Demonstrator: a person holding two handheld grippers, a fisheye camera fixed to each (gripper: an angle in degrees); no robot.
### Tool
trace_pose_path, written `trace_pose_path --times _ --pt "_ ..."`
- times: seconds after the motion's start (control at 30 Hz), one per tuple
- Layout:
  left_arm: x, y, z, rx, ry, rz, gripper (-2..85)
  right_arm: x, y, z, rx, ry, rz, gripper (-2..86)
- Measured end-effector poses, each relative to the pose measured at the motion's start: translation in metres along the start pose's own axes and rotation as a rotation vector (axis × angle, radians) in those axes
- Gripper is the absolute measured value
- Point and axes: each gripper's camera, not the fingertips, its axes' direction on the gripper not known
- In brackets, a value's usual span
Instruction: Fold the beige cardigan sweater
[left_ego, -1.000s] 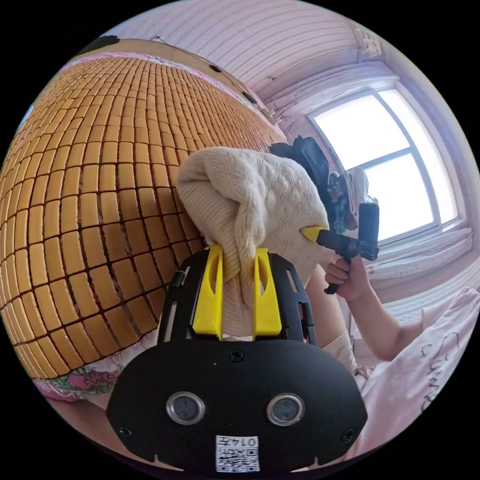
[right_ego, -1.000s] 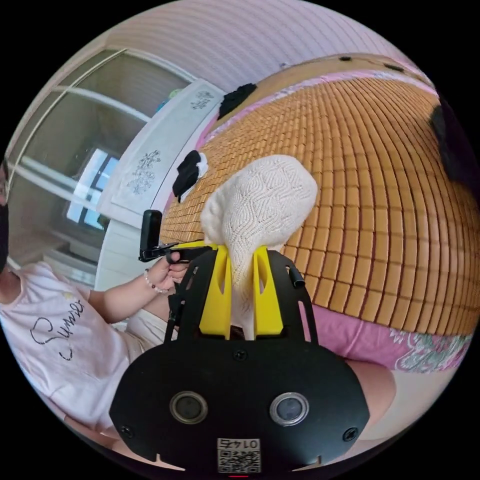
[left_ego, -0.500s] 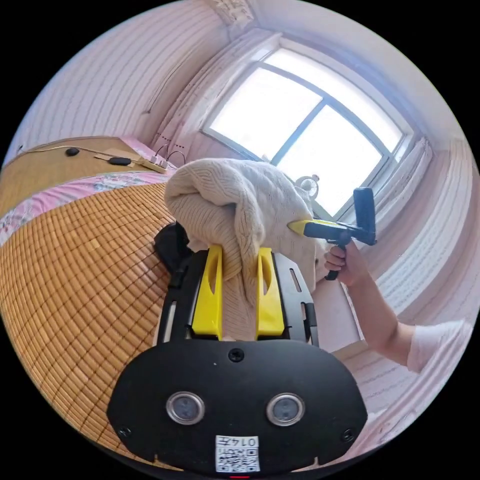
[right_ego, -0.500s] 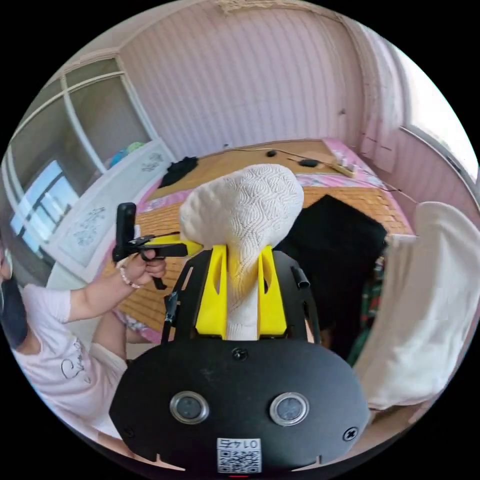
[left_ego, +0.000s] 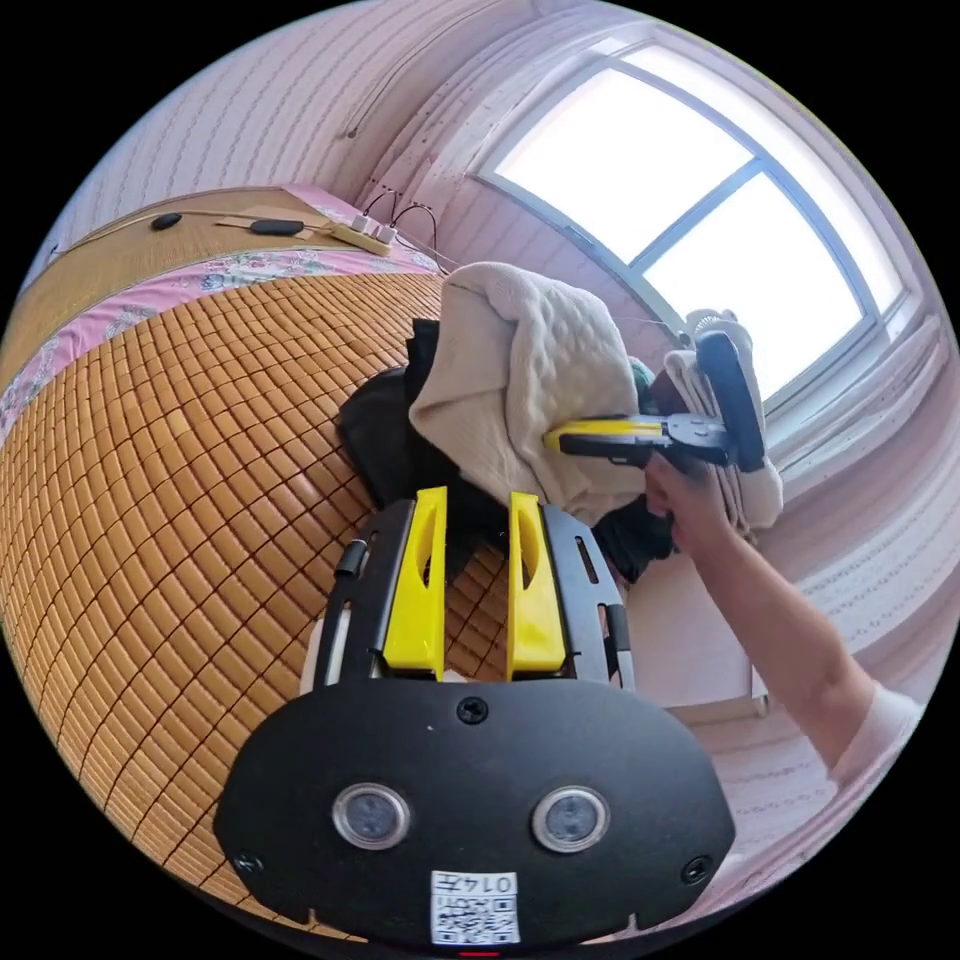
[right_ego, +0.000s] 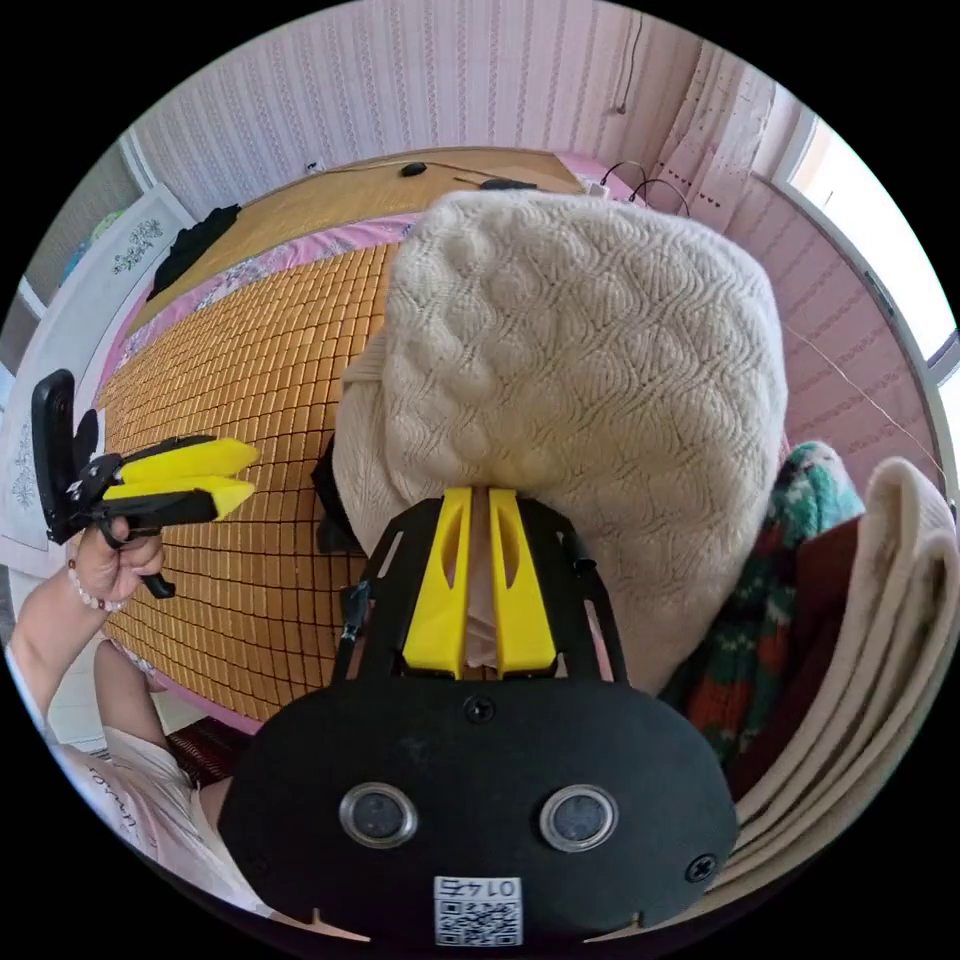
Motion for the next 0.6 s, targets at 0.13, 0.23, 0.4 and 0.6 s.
trace_pose_path --times 0.13,0.23,0.4,0.6 --pt "0.016 0.088 -0.066 -0.01 -0.121 0.102 9.7 -0.07 0.036 -0.035 0.096 -0.03 -0.115 9.4" --pt "0.015 0.179 -0.132 -0.019 -0.239 0.091 9.1 -0.156 0.068 -0.042 0.086 -0.12 -0.268 9.1" --pt "-0.005 0.35 -0.274 0.046 -0.477 -0.14 6.8 -0.348 0.091 -0.043 0.082 -0.254 -0.706 8.3" --pt "-0.042 0.507 -0.388 0.14 -0.591 -0.501 5.7 -0.541 0.055 -0.06 0.076 -0.452 -0.979 7.9"
